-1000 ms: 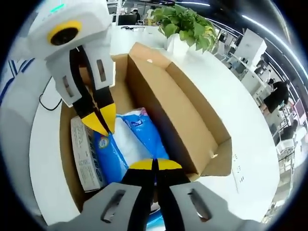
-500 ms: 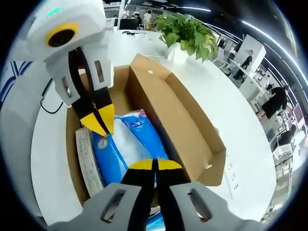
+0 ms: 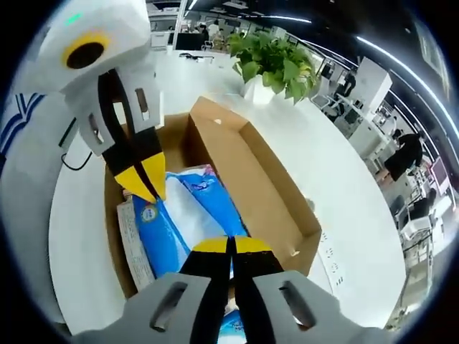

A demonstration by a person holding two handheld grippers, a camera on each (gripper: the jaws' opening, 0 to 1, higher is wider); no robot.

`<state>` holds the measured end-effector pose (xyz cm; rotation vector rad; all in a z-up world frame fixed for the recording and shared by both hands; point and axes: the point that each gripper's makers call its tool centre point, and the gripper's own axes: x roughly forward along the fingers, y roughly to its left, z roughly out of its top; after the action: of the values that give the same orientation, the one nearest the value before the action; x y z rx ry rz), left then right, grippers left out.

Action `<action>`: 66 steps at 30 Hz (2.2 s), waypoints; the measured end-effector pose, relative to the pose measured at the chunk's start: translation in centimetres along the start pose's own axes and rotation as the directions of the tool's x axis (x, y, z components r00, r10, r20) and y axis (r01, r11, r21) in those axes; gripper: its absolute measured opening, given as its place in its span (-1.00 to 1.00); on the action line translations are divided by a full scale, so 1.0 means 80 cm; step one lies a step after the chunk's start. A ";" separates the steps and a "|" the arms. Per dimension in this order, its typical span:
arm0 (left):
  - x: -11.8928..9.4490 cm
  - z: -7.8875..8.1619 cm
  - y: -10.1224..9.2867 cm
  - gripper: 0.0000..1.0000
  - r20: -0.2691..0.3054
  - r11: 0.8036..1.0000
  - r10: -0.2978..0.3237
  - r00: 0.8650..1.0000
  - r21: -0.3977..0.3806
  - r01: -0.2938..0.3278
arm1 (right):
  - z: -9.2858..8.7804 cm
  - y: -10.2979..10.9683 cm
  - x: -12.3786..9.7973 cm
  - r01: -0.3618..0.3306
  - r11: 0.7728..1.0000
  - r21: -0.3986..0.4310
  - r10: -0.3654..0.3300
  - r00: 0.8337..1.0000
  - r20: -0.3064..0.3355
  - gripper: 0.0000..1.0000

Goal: Operate the shoe box by opening the lid, removing the specified soft item, and placing it in the target area until the item is outside and the box remains undamaged.

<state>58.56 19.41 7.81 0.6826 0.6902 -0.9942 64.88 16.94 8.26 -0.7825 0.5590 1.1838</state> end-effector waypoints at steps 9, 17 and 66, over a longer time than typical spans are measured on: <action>-0.005 0.025 -0.008 -1.00 0.015 1.000 -0.005 1.000 0.024 0.004 | 0.003 -0.010 -0.017 0.020 1.000 -0.006 -0.020 1.000 0.007 -1.00; -0.011 0.047 -0.013 -1.00 0.022 0.998 -0.012 1.000 0.060 0.011 | -0.006 -0.013 -0.043 0.048 0.999 0.001 -0.048 0.999 0.002 -1.00; 0.021 0.190 -0.099 -1.00 0.138 0.959 -0.134 0.981 0.267 0.093 | -0.110 0.000 -0.200 0.262 0.955 0.136 -0.249 0.963 -0.104 -1.00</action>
<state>55.11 3.77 14.14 0.7907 0.4702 -1.2447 60.27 0.54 14.76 -0.7555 0.5909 0.8627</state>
